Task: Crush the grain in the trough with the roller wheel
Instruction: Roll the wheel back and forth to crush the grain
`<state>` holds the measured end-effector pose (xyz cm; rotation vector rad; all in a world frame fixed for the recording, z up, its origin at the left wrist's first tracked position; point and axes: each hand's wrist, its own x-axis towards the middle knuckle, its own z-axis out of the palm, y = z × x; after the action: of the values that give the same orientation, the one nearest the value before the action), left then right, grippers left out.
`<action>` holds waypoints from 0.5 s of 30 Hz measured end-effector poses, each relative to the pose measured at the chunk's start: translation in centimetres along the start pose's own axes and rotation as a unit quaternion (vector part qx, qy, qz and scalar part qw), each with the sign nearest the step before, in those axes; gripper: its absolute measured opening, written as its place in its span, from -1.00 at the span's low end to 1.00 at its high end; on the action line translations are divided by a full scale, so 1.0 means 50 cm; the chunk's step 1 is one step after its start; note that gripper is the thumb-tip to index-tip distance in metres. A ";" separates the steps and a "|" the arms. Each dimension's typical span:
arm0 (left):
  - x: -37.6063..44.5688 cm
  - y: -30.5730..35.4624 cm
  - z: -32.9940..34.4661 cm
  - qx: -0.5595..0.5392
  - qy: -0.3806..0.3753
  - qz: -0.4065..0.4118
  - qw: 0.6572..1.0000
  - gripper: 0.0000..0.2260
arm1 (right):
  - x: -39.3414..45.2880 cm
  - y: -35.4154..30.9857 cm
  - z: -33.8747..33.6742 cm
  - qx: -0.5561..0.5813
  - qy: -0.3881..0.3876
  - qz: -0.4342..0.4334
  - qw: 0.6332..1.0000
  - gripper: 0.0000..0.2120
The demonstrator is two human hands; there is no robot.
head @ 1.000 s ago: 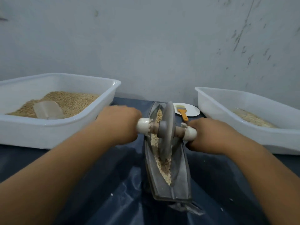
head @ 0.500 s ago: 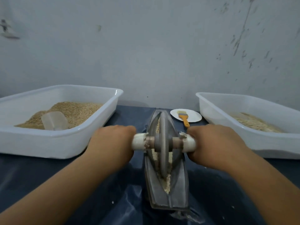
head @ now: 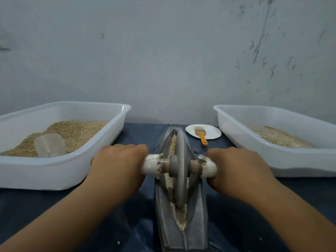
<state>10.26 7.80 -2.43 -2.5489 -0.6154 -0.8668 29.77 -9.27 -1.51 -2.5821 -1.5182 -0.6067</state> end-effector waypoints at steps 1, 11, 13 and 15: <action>0.007 -0.001 0.001 0.000 -0.016 -0.008 1.000 -0.65 | 0.008 -0.001 -0.001 0.007 -0.010 0.007 1.000 -0.86; -0.002 -0.001 0.021 -0.011 -0.038 -0.039 0.998 -0.70 | 0.021 -0.008 0.012 -0.013 0.044 -0.005 0.999 -0.84; 0.003 -0.004 0.019 -0.026 -0.045 -0.062 0.997 -0.75 | 0.033 -0.012 0.004 -0.008 0.037 -0.007 0.999 -0.82; 0.027 -0.002 0.016 -0.049 -0.126 -0.095 0.986 -0.86 | 0.049 -0.020 -0.009 0.011 -0.010 -0.001 1.000 -0.87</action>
<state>11.57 8.62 -2.14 -2.7472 -0.9278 -0.6514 29.85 -6.86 -0.30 -2.5798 -1.5246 -0.5626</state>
